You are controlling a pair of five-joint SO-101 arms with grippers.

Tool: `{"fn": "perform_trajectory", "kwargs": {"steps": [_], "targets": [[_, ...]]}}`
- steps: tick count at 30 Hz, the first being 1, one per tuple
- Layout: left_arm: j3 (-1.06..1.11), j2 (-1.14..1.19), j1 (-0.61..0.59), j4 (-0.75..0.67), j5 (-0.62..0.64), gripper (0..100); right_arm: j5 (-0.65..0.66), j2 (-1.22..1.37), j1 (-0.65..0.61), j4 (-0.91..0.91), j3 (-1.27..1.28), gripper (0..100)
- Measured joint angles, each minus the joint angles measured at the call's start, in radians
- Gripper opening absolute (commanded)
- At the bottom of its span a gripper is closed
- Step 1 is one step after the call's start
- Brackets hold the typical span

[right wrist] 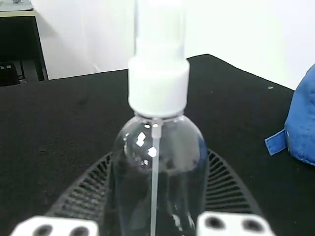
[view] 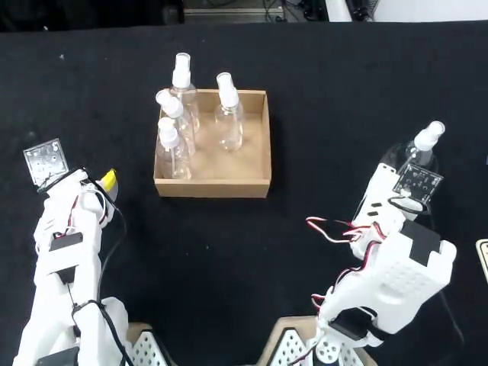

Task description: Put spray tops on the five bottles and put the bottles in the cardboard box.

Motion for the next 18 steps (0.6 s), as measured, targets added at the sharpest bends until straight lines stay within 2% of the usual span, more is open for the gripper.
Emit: {"fn": "perform_trajectory", "kwargs": {"steps": [5, 18], "targets": [[0.000, 0.000, 0.000, 0.000, 0.000, 26, 0.000, 0.000, 0.000, 0.000, 0.000, 30.1], [0.000, 0.000, 0.000, 0.000, -0.002, 26, 0.000, 0.000, 0.000, -0.003, -0.003, 28.6]]}}
